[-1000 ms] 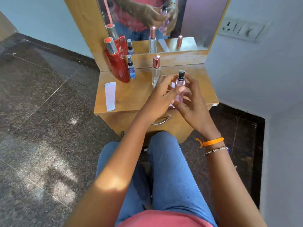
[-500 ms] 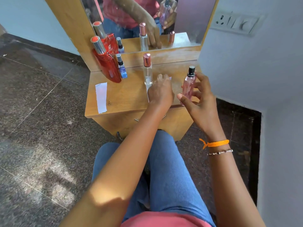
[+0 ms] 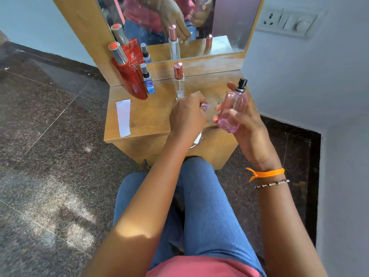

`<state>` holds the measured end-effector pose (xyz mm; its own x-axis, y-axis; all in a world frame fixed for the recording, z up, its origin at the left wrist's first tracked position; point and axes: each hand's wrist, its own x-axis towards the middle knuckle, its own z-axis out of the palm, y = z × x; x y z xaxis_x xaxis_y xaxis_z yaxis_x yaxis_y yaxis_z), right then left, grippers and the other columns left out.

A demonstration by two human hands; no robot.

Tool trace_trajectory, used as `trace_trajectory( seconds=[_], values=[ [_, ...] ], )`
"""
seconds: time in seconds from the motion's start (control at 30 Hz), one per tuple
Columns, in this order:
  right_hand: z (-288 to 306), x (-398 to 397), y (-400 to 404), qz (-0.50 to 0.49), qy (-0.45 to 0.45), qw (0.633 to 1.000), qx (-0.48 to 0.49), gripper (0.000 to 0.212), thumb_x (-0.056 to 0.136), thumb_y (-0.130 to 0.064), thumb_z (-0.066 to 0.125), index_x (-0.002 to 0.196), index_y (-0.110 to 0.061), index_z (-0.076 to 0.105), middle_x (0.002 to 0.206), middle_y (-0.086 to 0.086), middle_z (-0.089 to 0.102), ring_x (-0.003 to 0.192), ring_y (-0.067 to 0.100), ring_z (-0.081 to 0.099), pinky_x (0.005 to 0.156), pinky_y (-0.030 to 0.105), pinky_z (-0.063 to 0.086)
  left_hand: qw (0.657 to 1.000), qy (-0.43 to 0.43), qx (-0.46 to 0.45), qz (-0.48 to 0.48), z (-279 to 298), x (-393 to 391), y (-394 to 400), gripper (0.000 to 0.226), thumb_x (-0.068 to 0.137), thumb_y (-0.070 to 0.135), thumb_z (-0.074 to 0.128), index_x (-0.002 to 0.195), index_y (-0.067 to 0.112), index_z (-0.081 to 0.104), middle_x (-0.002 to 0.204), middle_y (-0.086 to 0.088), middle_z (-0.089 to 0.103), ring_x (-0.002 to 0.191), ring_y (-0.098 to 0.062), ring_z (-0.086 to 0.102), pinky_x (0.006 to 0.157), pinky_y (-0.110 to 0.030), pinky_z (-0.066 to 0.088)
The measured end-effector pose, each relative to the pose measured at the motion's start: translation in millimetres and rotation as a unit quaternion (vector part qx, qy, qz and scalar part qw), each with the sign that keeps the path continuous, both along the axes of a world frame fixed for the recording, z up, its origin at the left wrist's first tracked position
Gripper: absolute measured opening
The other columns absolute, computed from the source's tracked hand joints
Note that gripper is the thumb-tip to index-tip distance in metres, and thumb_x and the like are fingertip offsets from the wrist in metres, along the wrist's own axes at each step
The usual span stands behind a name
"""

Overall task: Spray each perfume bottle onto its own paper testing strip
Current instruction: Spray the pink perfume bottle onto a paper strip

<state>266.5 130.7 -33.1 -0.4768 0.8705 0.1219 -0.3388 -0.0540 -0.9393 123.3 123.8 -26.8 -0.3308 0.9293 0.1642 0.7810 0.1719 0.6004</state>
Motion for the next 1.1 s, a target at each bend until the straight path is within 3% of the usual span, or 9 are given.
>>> trace_trajectory(
  seconds=[0.13,0.23,0.33,0.43,0.63,0.73,0.8,0.93,1.1],
  values=[
    [2,-5,-4,0.074,0.102,0.99,-0.062,0.051,0.087,-0.013,0.047,0.136,-0.013,0.034,0.094,0.003,0.06,0.088,0.017,0.06,0.084,0.031,0.047,0.994,-0.108,-0.024,0.004,7,-10,-8,0.014,0.086,0.017,0.065,0.099,0.016,0.06,0.089,0.0,0.064,0.083,-0.017,0.059,0.061,-0.024,0.044],
    [1,-8,-6,0.116,0.141,0.979,-0.093,0.066,0.083,-0.025,0.062,0.14,-0.018,0.031,0.103,0.009,0.055,0.094,0.023,0.059,0.086,0.036,0.05,0.986,-0.163,-0.007,0.022,9,-16,-14,0.019,0.082,0.014,0.069,0.086,0.018,0.051,0.077,0.002,0.061,0.075,-0.017,0.059,0.062,-0.031,0.048],
    [2,-13,-11,0.122,0.171,0.972,-0.109,0.059,0.088,-0.02,0.051,0.142,-0.019,0.026,0.104,0.01,0.057,0.093,0.024,0.058,0.076,0.034,0.052,0.98,-0.196,0.009,0.021,10,-22,-22,0.016,0.081,0.01,0.069,0.075,0.017,0.056,0.07,0.002,0.064,0.064,-0.01,0.057,0.064,-0.032,0.05],
    [5,-18,-14,0.109,0.151,0.978,-0.096,0.061,0.089,-0.014,0.041,0.147,-0.021,0.022,0.101,0.016,0.051,0.074,0.023,0.056,0.063,0.031,0.051,0.969,-0.245,0.014,0.02,12,-26,-29,0.006,0.081,0.009,0.069,0.081,0.014,0.065,0.082,-0.006,0.07,0.066,-0.006,0.059,0.069,-0.031,0.052],
    [9,-20,-17,-0.01,-0.132,0.988,0.073,0.062,0.09,0.008,0.043,0.137,-0.031,0.032,0.096,0.011,0.051,0.07,0.026,0.059,0.076,0.052,0.057,0.96,-0.279,-0.024,-0.005,21,-33,-44,0.022,0.081,0.008,0.068,0.098,0.022,0.067,0.097,0.001,0.066,0.09,-0.018,0.062,0.08,-0.031,0.052],
    [6,-24,-18,-0.083,-0.272,0.933,0.221,0.066,0.08,0.004,0.054,0.132,-0.032,0.036,0.084,0.001,0.053,0.069,0.025,0.055,0.07,0.045,0.054,0.955,-0.292,-0.032,-0.021,23,-34,-47,0.03,0.081,0.009,0.069,0.107,0.023,0.065,0.106,0.004,0.064,0.088,-0.008,0.058,0.075,-0.021,0.049],
    [4,-28,-17,-0.092,-0.317,0.903,0.275,0.066,0.075,0.0,0.061,0.132,-0.027,0.041,0.092,-0.004,0.055,0.077,0.021,0.054,0.072,0.033,0.05,0.952,-0.303,-0.033,-0.025,23,-35,-47,0.032,0.081,0.01,0.07,0.109,0.023,0.065,0.111,0.003,0.063,0.088,-0.004,0.058,0.077,-0.022,0.051],
    [-1,-36,-15,-0.088,-0.4,0.841,0.353,0.059,0.077,-0.006,0.058,0.131,-0.025,0.043,0.113,0.005,0.054,0.081,0.024,0.054,0.069,0.044,0.051,0.943,-0.332,-0.03,-0.022,23,-34,-47,0.036,0.078,0.008,0.072,0.11,0.021,0.064,0.111,0.0,0.065,0.096,-0.012,0.061,0.089,-0.035,0.053],
    [0,-40,-15,-0.119,-0.471,0.785,0.383,0.059,0.079,-0.005,0.059,0.131,-0.029,0.043,0.114,0.005,0.049,0.084,0.031,0.055,0.057,0.043,0.052,0.939,-0.342,-0.021,-0.027,20,-36,-48,0.038,0.077,0.007,0.073,0.112,0.019,0.064,0.111,0.002,0.063,0.091,0.0,0.057,0.081,-0.019,0.049]
  ],
)
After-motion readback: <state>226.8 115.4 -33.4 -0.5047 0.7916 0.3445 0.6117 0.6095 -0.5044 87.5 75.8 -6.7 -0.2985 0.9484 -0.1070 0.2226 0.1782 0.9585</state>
